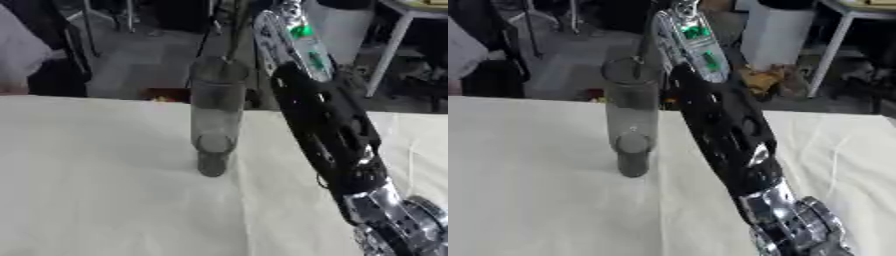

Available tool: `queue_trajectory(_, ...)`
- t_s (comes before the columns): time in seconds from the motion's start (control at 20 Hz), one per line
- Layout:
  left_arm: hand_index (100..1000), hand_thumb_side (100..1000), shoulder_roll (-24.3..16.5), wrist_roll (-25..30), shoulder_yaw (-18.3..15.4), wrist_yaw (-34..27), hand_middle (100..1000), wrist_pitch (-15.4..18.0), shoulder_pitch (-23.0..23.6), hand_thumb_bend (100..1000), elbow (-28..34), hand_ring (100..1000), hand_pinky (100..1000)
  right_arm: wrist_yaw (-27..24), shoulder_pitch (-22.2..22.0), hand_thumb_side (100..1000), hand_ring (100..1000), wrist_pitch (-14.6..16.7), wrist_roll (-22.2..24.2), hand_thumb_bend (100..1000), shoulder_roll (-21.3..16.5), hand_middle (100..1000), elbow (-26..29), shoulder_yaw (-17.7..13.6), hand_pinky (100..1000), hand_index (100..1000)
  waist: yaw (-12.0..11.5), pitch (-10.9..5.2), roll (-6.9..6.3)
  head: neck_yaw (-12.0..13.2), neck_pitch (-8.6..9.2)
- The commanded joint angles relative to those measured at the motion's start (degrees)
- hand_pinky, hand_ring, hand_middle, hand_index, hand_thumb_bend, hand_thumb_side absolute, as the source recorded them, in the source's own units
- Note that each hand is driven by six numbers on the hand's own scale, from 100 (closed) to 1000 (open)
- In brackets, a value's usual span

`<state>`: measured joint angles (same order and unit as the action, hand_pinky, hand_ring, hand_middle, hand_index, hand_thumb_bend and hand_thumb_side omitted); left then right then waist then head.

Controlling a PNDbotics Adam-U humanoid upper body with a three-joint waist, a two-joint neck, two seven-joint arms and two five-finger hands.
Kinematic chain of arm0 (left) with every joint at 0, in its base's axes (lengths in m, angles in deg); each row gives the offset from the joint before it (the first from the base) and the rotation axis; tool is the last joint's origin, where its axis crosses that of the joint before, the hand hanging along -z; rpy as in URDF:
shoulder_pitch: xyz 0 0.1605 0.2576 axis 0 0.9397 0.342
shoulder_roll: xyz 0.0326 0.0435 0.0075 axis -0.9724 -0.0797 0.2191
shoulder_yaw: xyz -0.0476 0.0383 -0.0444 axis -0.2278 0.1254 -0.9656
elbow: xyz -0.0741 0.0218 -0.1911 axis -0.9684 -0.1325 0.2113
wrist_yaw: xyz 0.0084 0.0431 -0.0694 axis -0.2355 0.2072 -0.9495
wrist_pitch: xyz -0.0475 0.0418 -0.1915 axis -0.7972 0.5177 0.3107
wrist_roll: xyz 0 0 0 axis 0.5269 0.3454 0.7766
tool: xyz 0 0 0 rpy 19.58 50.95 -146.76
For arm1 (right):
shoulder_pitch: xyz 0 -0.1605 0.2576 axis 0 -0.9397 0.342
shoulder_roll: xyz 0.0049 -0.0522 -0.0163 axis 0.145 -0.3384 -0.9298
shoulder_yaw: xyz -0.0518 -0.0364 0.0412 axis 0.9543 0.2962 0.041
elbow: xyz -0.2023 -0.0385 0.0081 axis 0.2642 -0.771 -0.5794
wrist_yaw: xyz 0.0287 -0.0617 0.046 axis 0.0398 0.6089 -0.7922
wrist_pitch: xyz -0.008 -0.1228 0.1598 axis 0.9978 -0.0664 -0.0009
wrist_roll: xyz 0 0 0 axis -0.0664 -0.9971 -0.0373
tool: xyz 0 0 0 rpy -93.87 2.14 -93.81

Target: Arrange flowers into the vase.

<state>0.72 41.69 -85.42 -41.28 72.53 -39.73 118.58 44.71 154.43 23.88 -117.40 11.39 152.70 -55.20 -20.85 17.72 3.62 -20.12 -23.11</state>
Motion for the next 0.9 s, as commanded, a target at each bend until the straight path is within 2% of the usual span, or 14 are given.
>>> queue_trajectory(0.05, 816, 1000, -0.19, -0.14, -0.35, -0.30, 752, -0.18, -0.90, 100, 0.81, 601, 461, -0.04, 0.73, 582, 1000, -0.08, 0.86, 100, -0.89, 100, 0.25, -0.46, 100, 100, -0.13, -0.91, -0.39, 0.36, 0.00)
queue_trajectory(0.9, 817, 1000, 0.19, -0.31, -0.39, -0.19, 751, -0.52, -1.07, 100, 0.81, 600, 460, 2.30, -1.01, 650, 1000, -1.70, 4.26, 100, -0.85, 100, -0.55, 0.64, 100, 100, -0.18, -0.33, -0.38, 1.51, -0.19)
